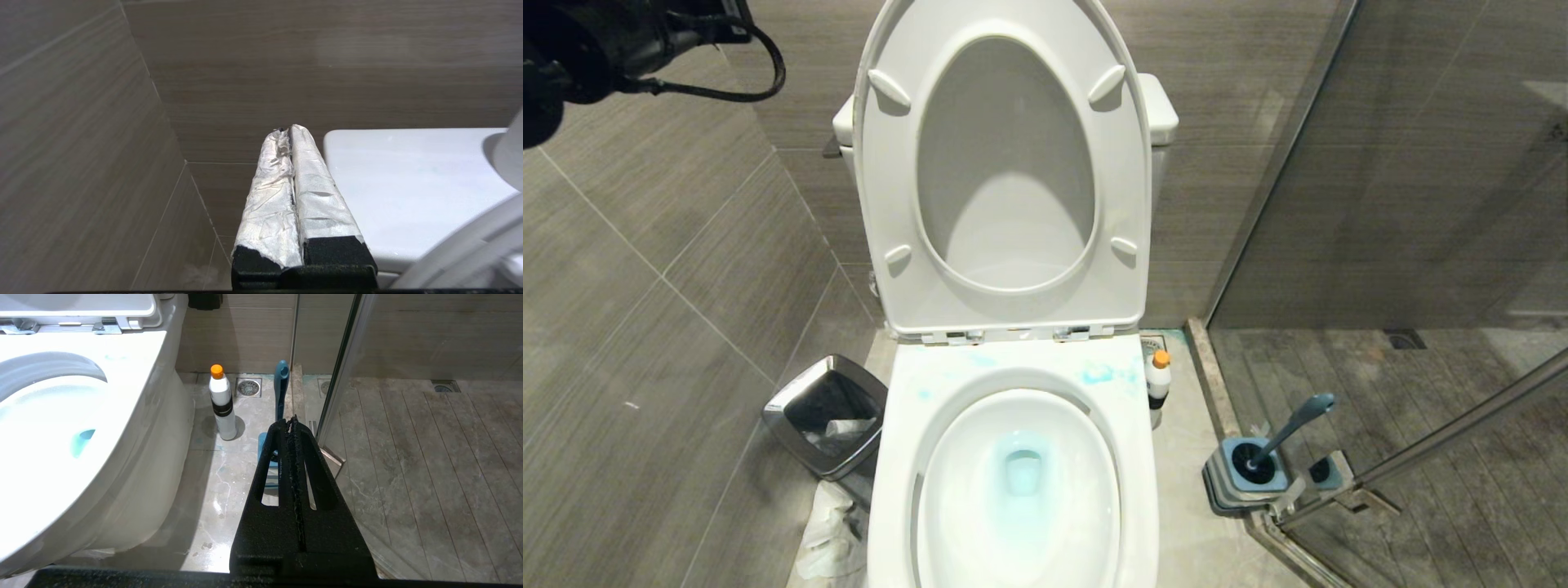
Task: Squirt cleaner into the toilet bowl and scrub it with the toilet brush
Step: Flush the toilet
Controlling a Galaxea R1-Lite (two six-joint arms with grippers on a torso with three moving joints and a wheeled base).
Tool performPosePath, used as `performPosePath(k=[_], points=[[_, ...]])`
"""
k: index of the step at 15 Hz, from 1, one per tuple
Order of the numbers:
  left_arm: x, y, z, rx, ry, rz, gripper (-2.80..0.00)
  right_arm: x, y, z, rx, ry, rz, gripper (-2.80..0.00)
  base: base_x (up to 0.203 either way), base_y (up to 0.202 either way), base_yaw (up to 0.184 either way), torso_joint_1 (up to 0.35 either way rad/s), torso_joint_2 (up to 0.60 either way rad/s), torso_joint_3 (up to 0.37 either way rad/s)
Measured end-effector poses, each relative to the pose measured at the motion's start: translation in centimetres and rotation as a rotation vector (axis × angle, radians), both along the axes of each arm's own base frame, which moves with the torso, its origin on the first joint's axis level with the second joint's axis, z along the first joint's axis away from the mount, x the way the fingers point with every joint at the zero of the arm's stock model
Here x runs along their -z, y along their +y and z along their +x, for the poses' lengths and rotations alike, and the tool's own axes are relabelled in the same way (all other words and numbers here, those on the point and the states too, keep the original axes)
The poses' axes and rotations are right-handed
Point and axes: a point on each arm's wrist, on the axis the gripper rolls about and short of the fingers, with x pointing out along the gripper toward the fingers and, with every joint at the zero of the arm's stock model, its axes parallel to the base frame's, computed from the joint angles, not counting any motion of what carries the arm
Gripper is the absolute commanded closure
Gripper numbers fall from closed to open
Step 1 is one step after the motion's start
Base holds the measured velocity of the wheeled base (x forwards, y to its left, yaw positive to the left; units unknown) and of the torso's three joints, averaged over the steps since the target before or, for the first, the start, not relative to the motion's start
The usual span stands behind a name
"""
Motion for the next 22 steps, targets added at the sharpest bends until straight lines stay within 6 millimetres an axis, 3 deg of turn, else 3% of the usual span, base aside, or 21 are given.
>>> performPosePath(k=[5,11,16,22], points=[[2.6,-0.5,3.5,0.062,0.004,-0.179,0.0,0.0,0.0,0.0,0.0,0.0,0.0,0.0,0.0,0.0,0.0,0.0,0.0,0.0],[5.4,-1.0,6.2,0.073,0.077,-0.16,0.0,0.0,0.0,0.0,0.0,0.0,0.0,0.0,0.0,0.0,0.0,0.0,0.0,0.0],[6.4,-0.3,7.2,0.094,0.102,-0.06,0.0,0.0,0.0,0.0,0.0,0.0,0.0,0.0,0.0,0.0,0.0,0.0,0.0,0.0],[7.2,1.2,8.0,0.068,0.118,-0.065,0.0,0.0,0.0,0.0,0.0,0.0,0.0,0.0,0.0,0.0,0.0,0.0,0.0,0.0]])
